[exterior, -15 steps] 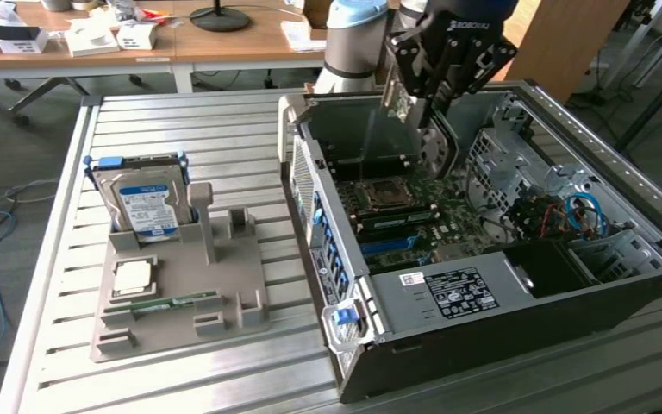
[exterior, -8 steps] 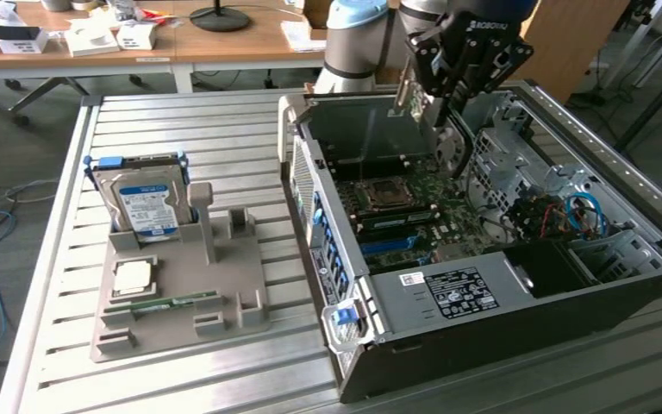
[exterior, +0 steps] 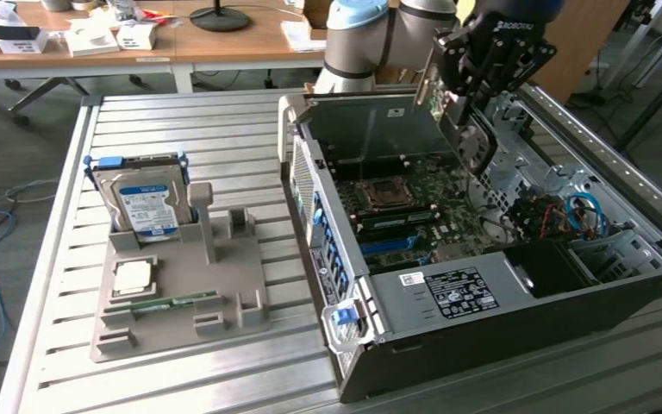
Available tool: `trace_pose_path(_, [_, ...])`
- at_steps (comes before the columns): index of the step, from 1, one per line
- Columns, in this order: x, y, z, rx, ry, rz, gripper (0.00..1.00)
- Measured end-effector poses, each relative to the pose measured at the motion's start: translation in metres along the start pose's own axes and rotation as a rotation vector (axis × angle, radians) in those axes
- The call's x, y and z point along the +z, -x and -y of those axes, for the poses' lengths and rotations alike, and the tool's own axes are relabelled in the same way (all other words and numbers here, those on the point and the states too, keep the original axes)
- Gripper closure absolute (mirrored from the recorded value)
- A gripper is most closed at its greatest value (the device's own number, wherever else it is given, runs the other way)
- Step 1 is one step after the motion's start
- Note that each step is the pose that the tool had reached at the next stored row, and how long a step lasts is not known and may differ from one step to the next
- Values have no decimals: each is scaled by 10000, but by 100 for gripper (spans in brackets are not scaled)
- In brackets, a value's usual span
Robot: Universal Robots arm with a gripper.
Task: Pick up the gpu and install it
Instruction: 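Pick up the gpu and move the gpu toward the slot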
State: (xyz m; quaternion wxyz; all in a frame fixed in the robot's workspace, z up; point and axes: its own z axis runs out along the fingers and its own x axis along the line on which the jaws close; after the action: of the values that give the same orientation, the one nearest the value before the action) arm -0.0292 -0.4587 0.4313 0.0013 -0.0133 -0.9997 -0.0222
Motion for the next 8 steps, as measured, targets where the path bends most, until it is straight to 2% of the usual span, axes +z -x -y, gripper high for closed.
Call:
trace_pose_path(4, [0, 110, -3, -2, 0, 0, 74])
trace_pose_path(5, [0, 157, -4, 0, 0, 0, 74])
trace_pose_path(6, [-1, 274, -7, -1, -1, 0, 74])
trace_pose_path(8, [0, 291, -8, -2, 0, 0, 74])
